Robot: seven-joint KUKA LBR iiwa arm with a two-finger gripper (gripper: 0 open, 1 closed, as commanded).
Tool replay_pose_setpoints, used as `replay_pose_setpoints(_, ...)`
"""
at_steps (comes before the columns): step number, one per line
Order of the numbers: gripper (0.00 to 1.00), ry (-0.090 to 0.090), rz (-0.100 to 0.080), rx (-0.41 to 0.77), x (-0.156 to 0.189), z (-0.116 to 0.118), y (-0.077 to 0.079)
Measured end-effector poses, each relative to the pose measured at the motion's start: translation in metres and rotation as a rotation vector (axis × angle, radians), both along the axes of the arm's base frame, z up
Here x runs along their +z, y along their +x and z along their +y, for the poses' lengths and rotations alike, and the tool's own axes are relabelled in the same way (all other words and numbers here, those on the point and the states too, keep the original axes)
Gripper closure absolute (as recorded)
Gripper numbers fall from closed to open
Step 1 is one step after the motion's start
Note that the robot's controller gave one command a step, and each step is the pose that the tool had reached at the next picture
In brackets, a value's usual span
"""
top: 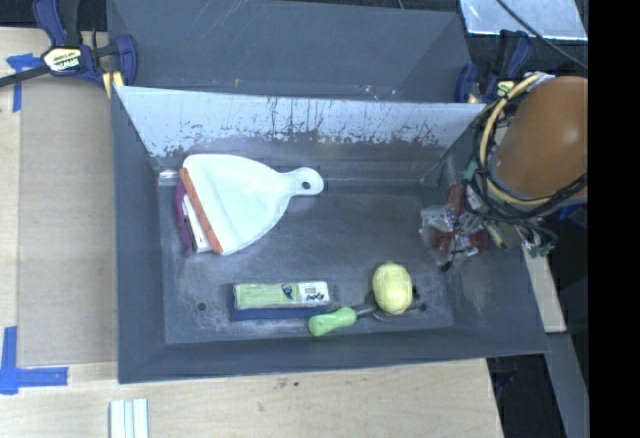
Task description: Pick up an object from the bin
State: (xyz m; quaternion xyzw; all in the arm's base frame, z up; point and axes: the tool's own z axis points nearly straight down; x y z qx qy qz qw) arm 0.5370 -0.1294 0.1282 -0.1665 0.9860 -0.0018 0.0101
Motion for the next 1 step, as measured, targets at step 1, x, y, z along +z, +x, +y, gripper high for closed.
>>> replay_pose_setpoints(1,1.00,0.000,-0.001,-0.001,0.0051,-0.0001,-0.0002)
